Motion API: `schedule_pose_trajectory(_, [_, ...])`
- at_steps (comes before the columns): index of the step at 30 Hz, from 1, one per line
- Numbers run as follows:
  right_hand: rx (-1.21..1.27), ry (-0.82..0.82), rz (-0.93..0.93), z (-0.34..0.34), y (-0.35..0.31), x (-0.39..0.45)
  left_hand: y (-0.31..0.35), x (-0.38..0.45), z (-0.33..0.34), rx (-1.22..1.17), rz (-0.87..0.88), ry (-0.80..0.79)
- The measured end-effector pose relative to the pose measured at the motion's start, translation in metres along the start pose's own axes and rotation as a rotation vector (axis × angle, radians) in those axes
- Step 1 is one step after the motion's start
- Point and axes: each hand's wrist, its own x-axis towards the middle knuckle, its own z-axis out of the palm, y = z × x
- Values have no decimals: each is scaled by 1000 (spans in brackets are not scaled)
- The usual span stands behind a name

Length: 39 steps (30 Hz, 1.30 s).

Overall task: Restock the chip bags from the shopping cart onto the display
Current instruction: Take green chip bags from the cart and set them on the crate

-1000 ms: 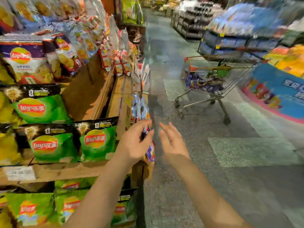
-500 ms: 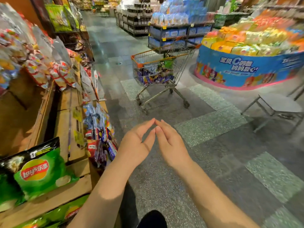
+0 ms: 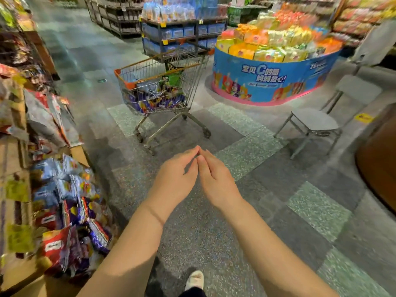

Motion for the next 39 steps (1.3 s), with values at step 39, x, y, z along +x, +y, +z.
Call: schedule_pose_trajectory(39, [-688,-385,-126,11,172,707,-215,674,-29,886,-159,-170])
